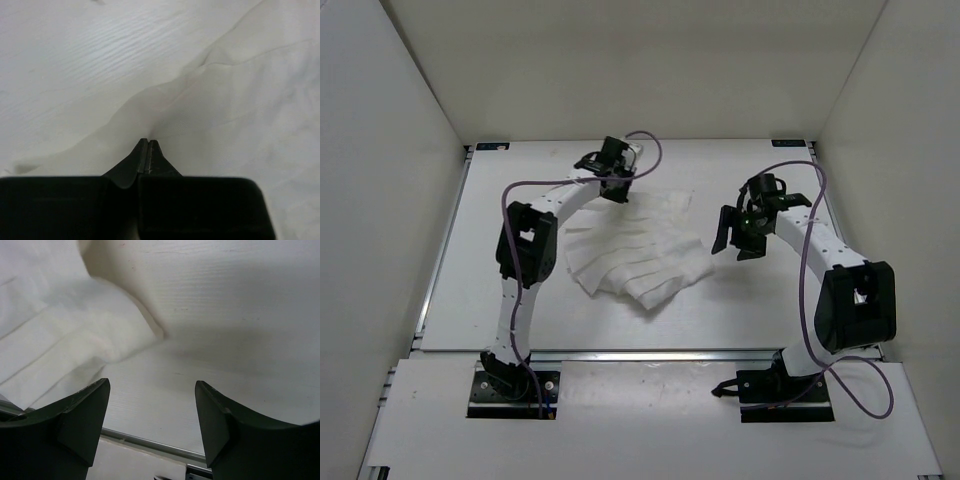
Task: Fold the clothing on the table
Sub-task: Flatten the skirt out
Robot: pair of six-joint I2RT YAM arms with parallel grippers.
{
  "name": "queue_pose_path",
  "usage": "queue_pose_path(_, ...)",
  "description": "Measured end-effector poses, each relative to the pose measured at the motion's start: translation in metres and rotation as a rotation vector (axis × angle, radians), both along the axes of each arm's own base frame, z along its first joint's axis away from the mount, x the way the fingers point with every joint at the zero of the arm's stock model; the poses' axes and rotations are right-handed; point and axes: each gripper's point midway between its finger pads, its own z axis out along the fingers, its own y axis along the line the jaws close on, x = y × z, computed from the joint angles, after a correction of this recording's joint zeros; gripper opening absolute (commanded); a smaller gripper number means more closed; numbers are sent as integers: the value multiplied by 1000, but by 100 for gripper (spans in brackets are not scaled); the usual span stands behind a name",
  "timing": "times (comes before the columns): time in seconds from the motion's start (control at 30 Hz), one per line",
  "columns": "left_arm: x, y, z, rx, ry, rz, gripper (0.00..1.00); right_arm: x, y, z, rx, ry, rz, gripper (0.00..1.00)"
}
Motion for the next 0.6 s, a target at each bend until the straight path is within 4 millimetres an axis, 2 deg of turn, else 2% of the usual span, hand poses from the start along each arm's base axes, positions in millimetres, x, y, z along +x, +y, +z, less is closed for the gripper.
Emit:
queue_pose_path(0.07,5,34,12,-23,8,85,0,4,-2,0,-1,-1,0,67)
queue_pose_path(0.1,5,58,19,-33,13,136,0,7,-1,1,-2,-4,4,67)
queue_pose_path(0.2,-7,118,36,0,24,245,0,22,2,2,1,-17,22,69)
queue_pose_path(0.27,-25,136,43,56,33,269,0,32,5,2,4,-19,39,69)
queue_pose_path(0.3,-36,133,45,80,34,255,0,37,8,1,4,-22,50,69)
queue_pose_path(0.37,-66,113,41,116,61,196,0,46,12,-1,1,-20,67,69)
queue_pose_path(0.4,-87,97,35,127,83,150,0,51,15,-1,0,-19,78,69)
queue_pose_path(0.47,-127,78,21,140,145,82,0,59,22,-1,0,-26,101,69)
queue_pose_path(0.53,-164,77,7,140,226,59,0,65,27,-1,0,-33,119,69)
queue_pose_path(0.6,-186,92,0,146,287,94,0,69,31,1,-1,-38,134,69)
